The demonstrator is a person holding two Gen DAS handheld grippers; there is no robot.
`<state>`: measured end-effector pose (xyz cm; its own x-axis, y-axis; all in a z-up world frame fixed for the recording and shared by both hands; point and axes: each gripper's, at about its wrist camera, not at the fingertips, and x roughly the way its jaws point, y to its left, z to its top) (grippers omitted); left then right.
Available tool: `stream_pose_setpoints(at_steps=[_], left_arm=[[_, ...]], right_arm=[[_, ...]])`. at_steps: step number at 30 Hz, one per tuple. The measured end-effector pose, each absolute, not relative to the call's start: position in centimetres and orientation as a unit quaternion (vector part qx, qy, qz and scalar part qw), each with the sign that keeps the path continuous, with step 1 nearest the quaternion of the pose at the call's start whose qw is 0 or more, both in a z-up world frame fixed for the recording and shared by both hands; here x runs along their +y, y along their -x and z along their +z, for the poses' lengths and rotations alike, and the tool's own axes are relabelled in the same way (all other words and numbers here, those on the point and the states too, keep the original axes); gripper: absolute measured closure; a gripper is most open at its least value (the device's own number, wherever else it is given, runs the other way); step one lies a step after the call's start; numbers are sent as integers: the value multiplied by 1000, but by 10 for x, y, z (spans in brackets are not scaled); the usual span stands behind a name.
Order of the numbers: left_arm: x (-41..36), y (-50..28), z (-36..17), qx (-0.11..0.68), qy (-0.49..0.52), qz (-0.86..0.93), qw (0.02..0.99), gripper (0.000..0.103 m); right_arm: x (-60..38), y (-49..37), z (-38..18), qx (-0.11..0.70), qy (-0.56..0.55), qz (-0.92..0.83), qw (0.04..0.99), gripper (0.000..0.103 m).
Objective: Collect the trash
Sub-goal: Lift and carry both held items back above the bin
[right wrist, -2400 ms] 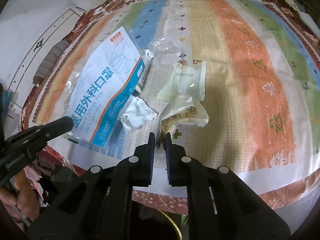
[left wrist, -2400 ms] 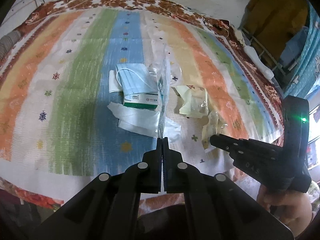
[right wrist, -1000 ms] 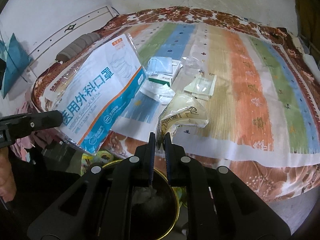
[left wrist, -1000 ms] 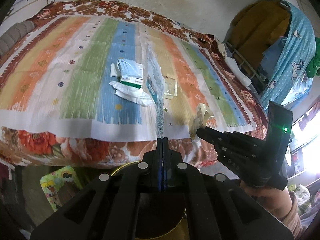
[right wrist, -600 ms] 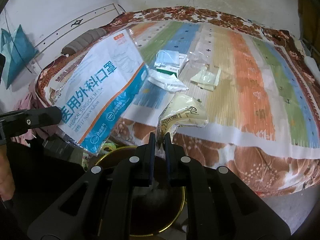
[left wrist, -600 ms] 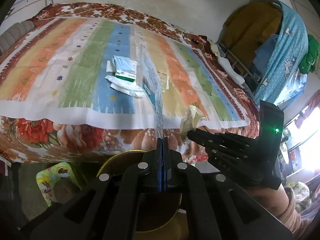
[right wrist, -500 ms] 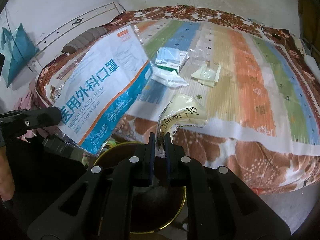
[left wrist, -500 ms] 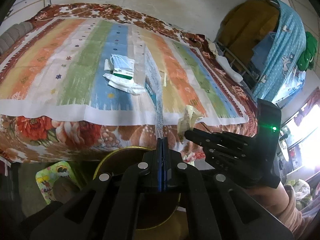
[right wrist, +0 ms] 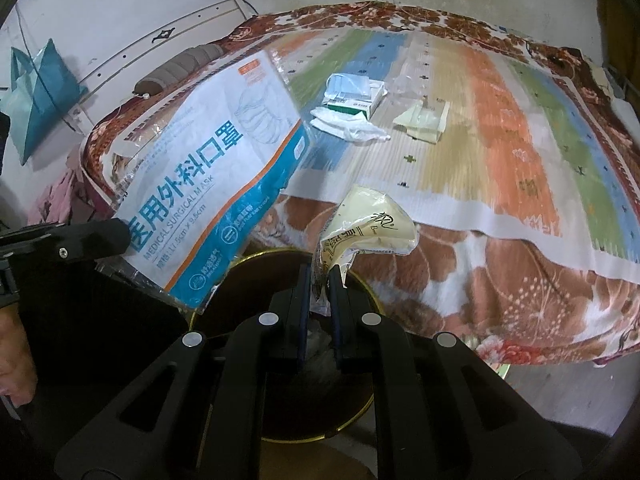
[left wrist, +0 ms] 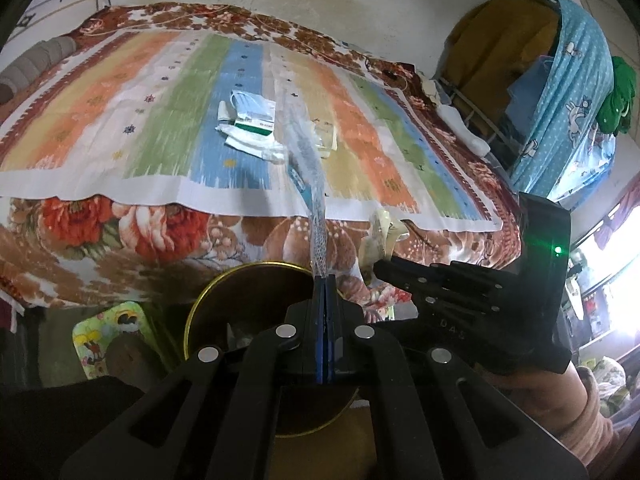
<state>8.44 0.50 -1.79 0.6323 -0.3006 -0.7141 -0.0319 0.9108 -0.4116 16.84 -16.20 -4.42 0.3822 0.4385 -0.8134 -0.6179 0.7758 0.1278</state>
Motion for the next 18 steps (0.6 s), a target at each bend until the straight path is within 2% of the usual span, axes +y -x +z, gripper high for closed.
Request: stream_pose_setpoints(at_steps=[9,18], left_arm=[[-5,-68,-31,439,194,-72,874,103],[-18,-51,-56,493,189,-58,847,103]], right_arm=[[-159,-150,-63,476,114,318,812,95],[-155,-143,-83,507,135,310,793,95]])
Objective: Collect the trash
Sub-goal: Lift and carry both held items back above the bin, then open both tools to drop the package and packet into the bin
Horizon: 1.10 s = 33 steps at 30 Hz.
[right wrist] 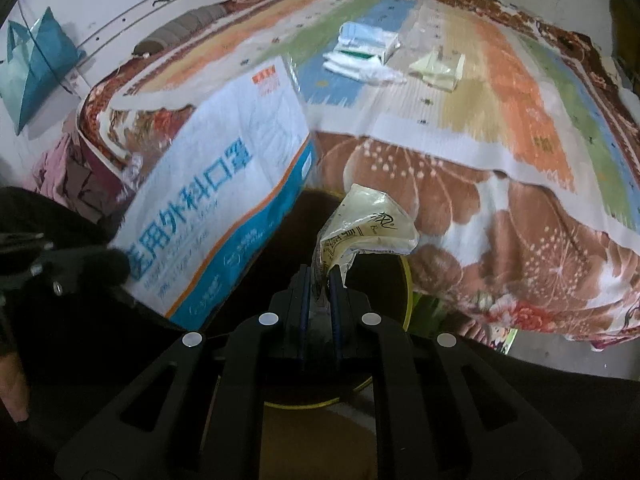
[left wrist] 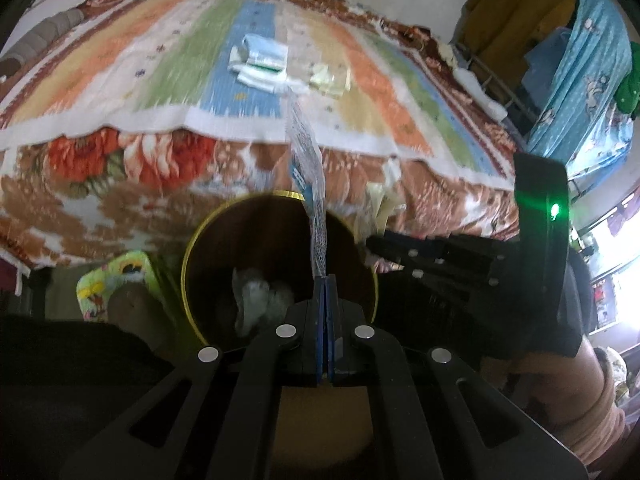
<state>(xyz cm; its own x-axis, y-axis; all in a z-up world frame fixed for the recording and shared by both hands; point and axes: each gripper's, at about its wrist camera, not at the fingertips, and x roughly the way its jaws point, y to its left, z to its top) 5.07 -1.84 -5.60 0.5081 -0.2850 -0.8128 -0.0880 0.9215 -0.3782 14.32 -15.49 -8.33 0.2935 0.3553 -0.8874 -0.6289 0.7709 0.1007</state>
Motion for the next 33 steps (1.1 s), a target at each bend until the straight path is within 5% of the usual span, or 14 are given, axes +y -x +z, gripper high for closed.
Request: stream_pose_setpoints(at_steps=[22,24,26,28,33], left_arm=[[-12,-76,-128,628,278,-23,727,103],[-9,-83,-135,638,285,-15,716,103],[-7,-88,-137,643,281,-7,712,90],[-6,-92,-137,645,277,0,712,72],[3,-101,-127,638,274,2,720,69]], right_arm=[[-143,-165,-150,624,134,289,714,91],[-144,-168,-152,630,128,288,710,78],[-145,-173,-151,632,115,283,712,61],[-146,-177,-147,630,104,284,715,59],[-147,-183,-140,624,88,288,721,50]])
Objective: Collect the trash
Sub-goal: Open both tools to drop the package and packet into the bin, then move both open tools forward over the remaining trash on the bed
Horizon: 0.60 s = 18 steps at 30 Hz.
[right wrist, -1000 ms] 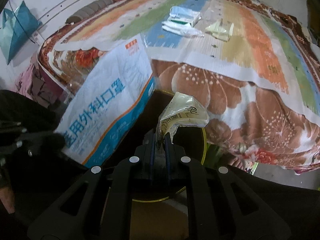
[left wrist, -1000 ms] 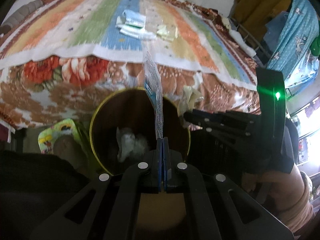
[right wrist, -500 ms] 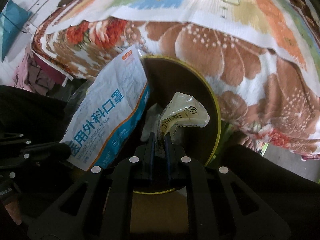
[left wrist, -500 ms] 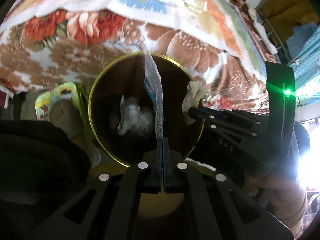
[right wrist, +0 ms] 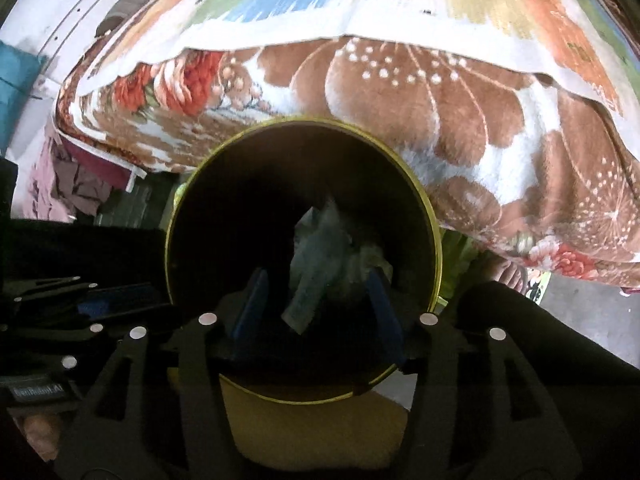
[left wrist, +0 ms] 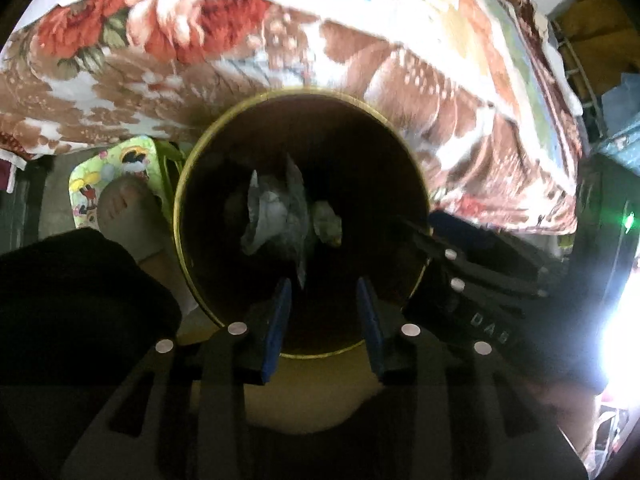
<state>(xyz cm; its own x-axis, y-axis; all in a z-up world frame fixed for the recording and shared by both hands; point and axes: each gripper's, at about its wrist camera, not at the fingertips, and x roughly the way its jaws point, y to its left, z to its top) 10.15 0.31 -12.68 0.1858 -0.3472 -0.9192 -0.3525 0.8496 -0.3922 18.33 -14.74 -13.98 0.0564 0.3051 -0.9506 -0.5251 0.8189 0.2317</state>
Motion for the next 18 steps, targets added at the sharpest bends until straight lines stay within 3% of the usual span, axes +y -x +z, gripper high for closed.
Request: stream_pose_setpoints(at_steps=[15,18], left_arm=[[29,-151,-68,573,202,11,794,54],[34,-161,-58,556,184,21,810,41]], right_arm=[[-145,-198,-93,559,85,314,763,37],[-147,-206,-83,542,78,314,776,29]])
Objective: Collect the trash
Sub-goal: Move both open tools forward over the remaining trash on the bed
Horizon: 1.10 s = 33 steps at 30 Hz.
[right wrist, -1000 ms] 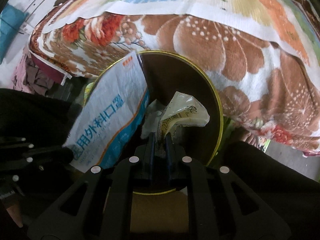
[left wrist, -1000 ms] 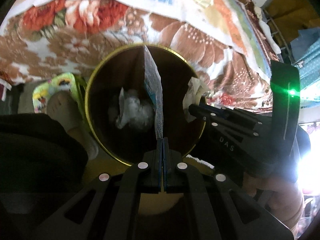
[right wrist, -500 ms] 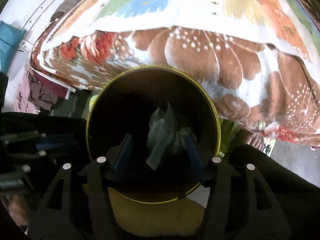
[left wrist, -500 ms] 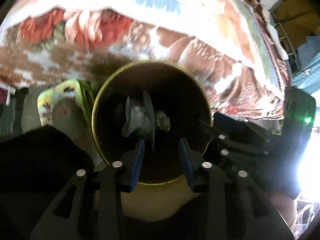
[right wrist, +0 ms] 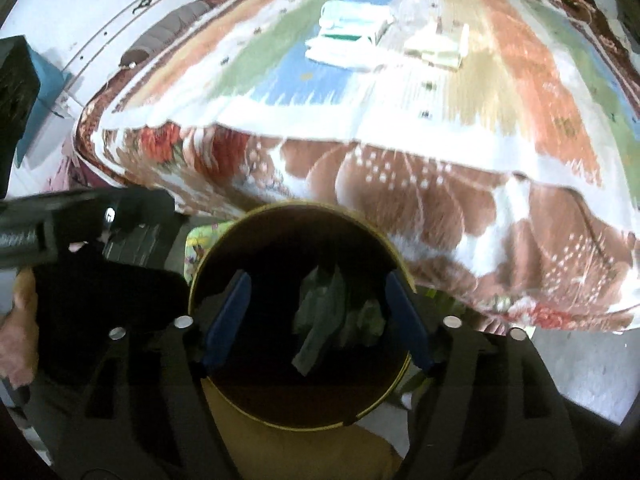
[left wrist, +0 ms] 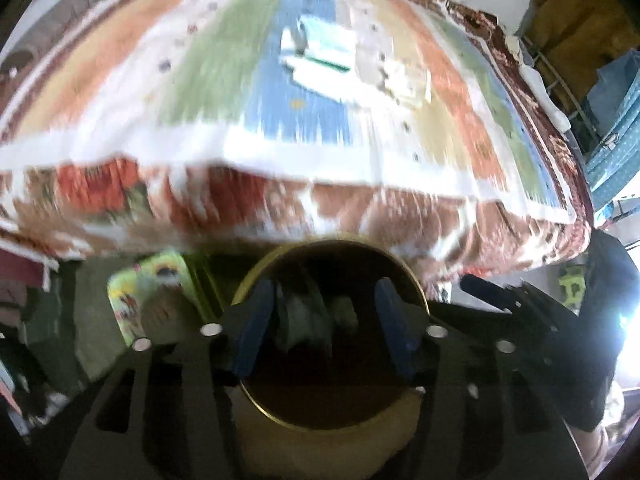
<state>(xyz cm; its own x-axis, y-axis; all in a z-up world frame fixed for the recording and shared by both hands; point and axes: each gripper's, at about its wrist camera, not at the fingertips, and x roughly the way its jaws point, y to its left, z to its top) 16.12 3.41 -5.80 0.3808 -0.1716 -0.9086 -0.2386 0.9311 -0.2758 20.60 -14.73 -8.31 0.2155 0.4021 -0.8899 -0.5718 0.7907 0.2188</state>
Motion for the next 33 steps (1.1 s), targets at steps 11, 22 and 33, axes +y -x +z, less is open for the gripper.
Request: stream_pose_setpoints(at_steps=[11,22,33], left_arm=[[59,-194,-30,488,187,49,851,6],[77,-227,-24,454,214,65,863,6],[101,-251,-21,425,259,59,865,6]], right_arm=[[-142,-232,-51,485,61,318,812,9],[-128,-257,-38,451,75,309,834,9],[-115,-275,-34,434,74,320,839,9]])
